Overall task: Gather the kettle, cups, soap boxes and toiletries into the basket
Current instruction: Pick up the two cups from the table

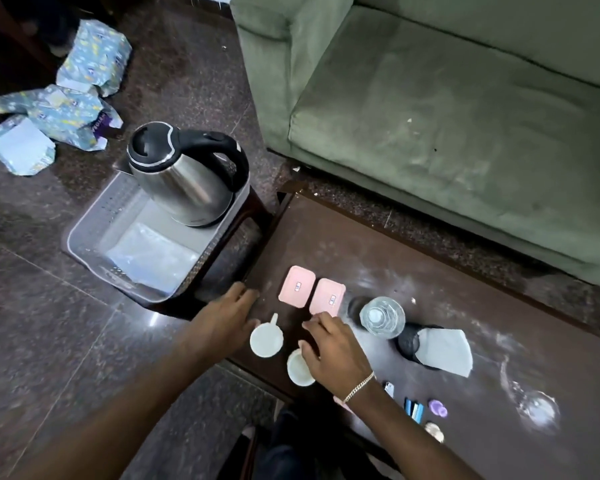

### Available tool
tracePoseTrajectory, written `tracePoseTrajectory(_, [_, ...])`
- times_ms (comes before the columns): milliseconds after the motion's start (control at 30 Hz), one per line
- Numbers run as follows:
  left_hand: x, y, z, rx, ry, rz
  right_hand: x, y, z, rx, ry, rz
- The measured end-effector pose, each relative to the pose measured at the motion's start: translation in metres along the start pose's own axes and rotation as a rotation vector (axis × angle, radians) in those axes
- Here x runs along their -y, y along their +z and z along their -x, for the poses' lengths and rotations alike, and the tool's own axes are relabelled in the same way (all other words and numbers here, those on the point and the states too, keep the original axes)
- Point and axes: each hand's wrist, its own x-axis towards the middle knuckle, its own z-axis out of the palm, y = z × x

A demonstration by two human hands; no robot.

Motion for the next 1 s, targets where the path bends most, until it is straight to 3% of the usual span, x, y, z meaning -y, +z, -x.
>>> tracePoseTrajectory(167, [-0.028, 0.046, 0.006, 0.169, -0.083, -0.035, -0.009, 0.033, 0.034, 0.124, 0.045, 0.109])
tracePoseTrajectory(433, [-0.041, 0.088, 0.007, 0.167, -0.218, -0.079, 0.009, 0.072, 0.043, 0.173, 0.135, 0.314])
tracePoseTrajectory(700, [-0.039, 0.084, 0.009, 0.059, -0.211, -0.021, 0.012, 0.069, 0.038, 0.175, 0.132, 0.358])
tracePoseTrajectory(833, [-0.033, 0.043, 0.019, -0.041, -0.199, 0.07, 0.027, 0.044, 0.028, 0.144, 0.117, 0.287])
tracePoseTrajectory(1000, [-0.005, -0.032, 0.038, -0.254, -0.243, 0.213, 0.073, -0.008, -0.007, -0.012, 0.005, 0.159])
